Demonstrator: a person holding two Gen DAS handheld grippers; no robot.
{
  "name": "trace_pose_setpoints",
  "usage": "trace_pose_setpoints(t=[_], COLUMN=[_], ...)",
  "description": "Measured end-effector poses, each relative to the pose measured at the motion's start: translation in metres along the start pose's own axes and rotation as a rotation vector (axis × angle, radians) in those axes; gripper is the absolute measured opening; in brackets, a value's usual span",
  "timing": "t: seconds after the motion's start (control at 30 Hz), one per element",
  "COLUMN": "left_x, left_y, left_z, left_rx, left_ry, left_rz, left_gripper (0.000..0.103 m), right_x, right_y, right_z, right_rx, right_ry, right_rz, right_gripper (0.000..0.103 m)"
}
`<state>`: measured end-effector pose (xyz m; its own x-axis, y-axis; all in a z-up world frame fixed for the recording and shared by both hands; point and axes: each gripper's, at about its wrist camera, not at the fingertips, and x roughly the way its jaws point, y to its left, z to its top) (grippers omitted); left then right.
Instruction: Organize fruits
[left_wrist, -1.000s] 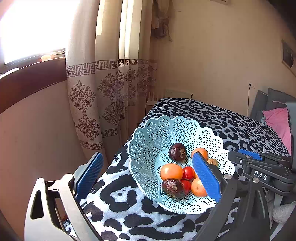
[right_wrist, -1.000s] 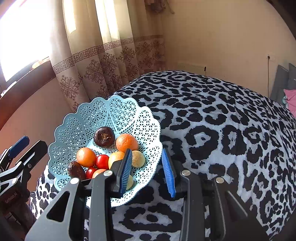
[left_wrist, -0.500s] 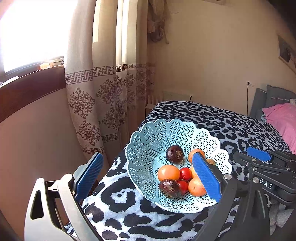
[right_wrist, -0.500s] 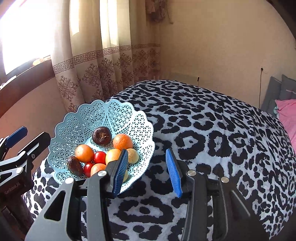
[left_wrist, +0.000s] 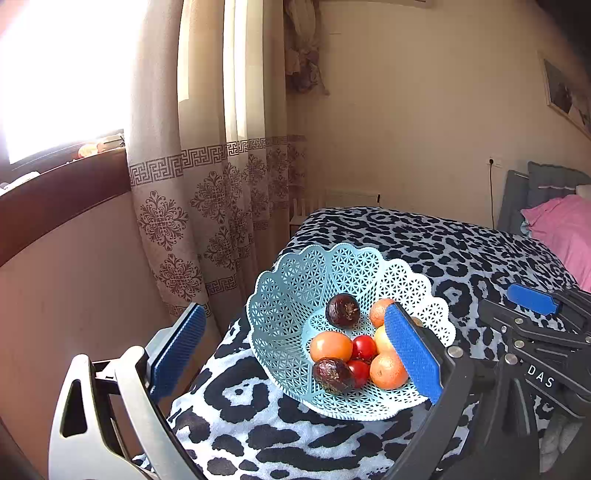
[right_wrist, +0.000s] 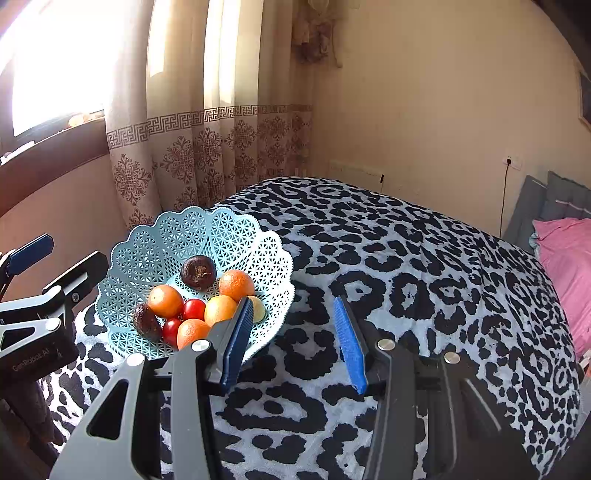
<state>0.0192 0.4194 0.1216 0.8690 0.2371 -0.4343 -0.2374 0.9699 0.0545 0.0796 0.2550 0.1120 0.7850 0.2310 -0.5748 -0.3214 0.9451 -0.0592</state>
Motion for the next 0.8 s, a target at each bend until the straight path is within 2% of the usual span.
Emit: trace_pose_setpoints(t=[0.17,0.23,0.27,0.3,0.37,0.47,0.57,0.67,0.8], left_x=[-0.003,-0.004,-0.005,-0.005,-0.004,-0.003,-0.003,-0.005,-0.007], left_y=[-0.003,-0.005,-0.006,-0.007,-0.008,-0.011,-0.013,-0.016,-0.019], left_z=[0.000,-0.001,-0.001,-0.002,-0.002,-0.004,-0.005,-0.007,-0.010], left_rx=[0.011,0.017,0.019,0.022,0.026,0.033,0.042,0.059,0.070], left_ry=[-0.003,-0.001,0.000,0.002,0.008,0.019,0.020,0.014,0.016], left_rz=[-0.006,-0.010,-0.012,-0.013,-0.009,-0.003,0.002,0.018,0.026], left_gripper=[0.099,0.100,0.100,0.100,0.100,0.100,0.100,0.100,0.100], right_x=[-0.009,-0.012,-0.015,-0.017,-0.021,-0.023,-0.025,-0.028,-0.028], right_y=[0.003,0.002,0.002,0.001,-0.001,-0.004,-0.006,-0.007,-0.005], right_z=[-0.004,-0.005,-0.006,-0.008,-0.010,-0.014,-0.019,-0.023,-0.027], right_rx=[-0.017,-0.017,-0.015,-0.012,-0.013,-0.005,-0.005,-0.003,-0.029], right_ry=[-0.017,-0.023,-0.031,-0.043,-0.055,-0.054,-0.058,-0.066,-0.066], right_rz=[-0.017,-0.020,-0.025,-0.035,-0.049,-0.051,-0.061,-0.073,-0.090], right_gripper=[0.046,0.053,0.067,0.074,0.075,0.085,0.087,0.096,0.098])
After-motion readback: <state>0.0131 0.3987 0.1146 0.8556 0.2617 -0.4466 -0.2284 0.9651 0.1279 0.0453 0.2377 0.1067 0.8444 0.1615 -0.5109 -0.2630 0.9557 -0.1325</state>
